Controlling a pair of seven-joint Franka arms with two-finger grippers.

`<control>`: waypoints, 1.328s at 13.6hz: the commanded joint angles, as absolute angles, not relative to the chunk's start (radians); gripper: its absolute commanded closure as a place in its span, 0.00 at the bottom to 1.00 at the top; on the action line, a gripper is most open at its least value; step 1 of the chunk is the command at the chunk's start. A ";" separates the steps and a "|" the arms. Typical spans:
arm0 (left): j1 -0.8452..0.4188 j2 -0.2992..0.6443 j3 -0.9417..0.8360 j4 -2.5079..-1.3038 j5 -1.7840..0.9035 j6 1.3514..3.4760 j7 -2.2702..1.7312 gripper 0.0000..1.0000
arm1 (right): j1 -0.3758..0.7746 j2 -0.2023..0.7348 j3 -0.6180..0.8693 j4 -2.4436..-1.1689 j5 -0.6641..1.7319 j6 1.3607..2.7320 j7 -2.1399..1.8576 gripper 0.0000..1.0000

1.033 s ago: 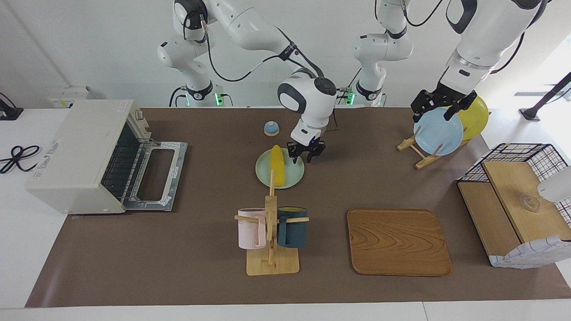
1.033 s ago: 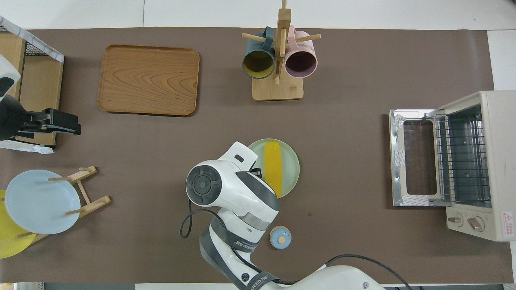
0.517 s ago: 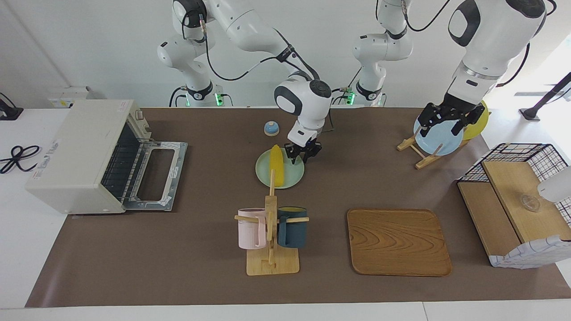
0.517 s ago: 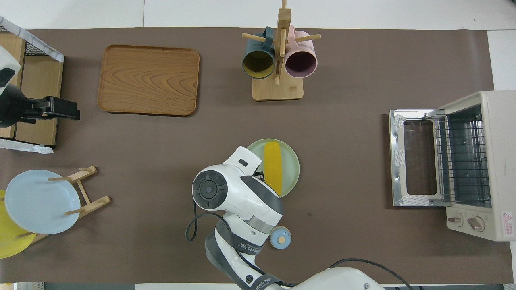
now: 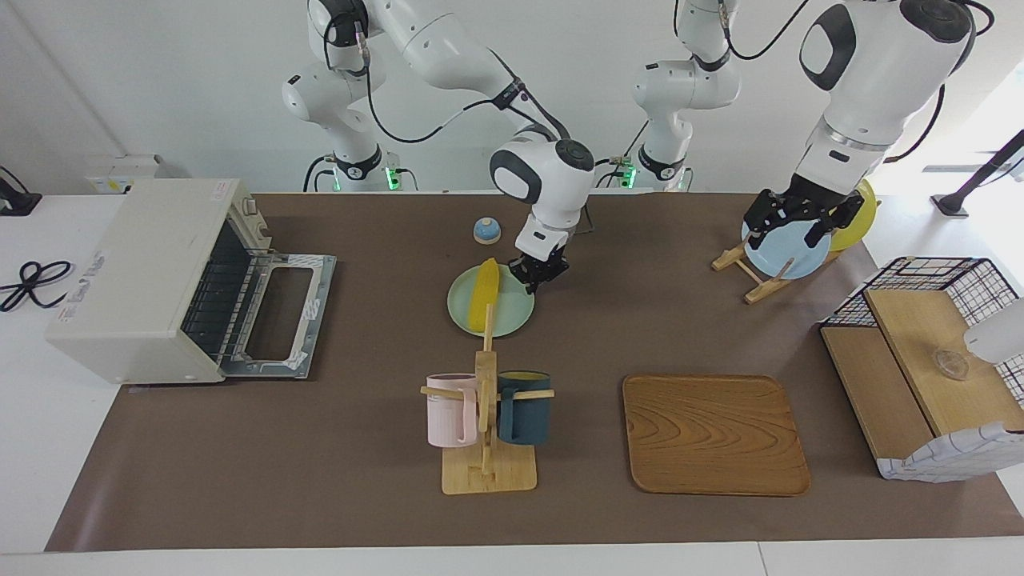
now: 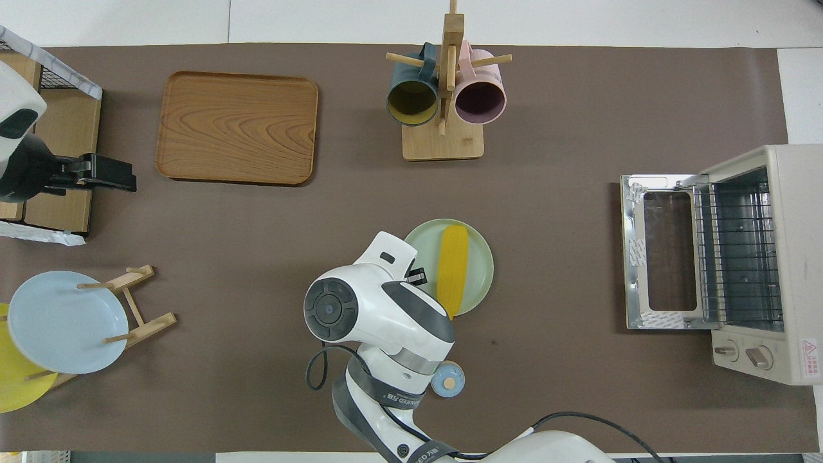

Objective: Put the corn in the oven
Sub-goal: 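Carry the corn with the right gripper to the open oven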

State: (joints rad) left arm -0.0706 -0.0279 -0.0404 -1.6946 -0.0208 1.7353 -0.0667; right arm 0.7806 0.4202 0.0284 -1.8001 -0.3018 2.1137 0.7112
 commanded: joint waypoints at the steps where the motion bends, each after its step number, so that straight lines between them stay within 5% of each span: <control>1: -0.081 -0.044 -0.037 -1.694 -0.003 1.704 -0.063 0.00 | 0.772 0.405 0.026 -1.721 -0.368 1.981 0.622 1.00; 6: -0.086 -0.055 -0.031 -1.704 -0.003 1.663 -0.063 0.00 | 0.591 0.255 0.023 -1.729 -0.353 1.896 0.379 1.00; 18: -0.087 -0.066 -0.029 -1.707 -0.005 1.606 -0.061 0.00 | 0.184 0.049 0.021 -2.052 -0.299 1.881 0.137 1.00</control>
State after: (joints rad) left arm -0.0738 -0.0464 -0.0373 -1.6947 -0.0208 1.6186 -0.0667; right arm 0.2252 0.1328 0.0095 -1.9571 -0.3163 1.8775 0.1789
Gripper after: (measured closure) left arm 0.000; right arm 0.974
